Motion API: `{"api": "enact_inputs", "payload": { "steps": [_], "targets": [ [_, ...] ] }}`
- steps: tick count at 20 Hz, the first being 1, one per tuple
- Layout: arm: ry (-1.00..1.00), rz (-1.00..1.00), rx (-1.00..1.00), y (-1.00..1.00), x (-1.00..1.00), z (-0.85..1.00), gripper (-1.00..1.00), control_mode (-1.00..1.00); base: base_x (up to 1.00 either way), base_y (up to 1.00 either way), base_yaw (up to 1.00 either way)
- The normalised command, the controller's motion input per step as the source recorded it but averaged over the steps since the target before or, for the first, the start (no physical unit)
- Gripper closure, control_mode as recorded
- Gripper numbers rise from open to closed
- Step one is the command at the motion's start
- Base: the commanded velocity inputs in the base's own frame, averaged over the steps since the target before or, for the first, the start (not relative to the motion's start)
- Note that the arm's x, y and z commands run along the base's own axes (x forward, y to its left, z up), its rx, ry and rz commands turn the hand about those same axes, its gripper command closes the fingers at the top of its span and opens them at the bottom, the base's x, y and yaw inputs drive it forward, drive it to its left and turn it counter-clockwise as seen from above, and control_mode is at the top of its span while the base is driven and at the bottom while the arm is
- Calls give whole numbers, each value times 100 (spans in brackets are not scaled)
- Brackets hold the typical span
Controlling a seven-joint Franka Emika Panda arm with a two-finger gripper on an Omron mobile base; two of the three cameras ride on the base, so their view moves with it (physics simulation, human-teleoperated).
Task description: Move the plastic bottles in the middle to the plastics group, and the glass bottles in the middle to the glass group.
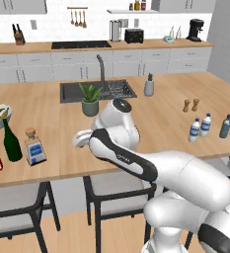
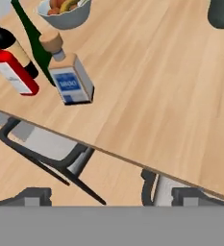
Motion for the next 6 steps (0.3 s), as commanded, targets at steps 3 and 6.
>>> {"api": "enact_inputs", "payload": {
  "steps": [3,6],
  "targets": [
    [1,-10,0,-100,-56,100,-100,-100,0,0,0],
    [0,-11,0,-100,-59,100,-100,-100,0,0,0]
  ]
}}
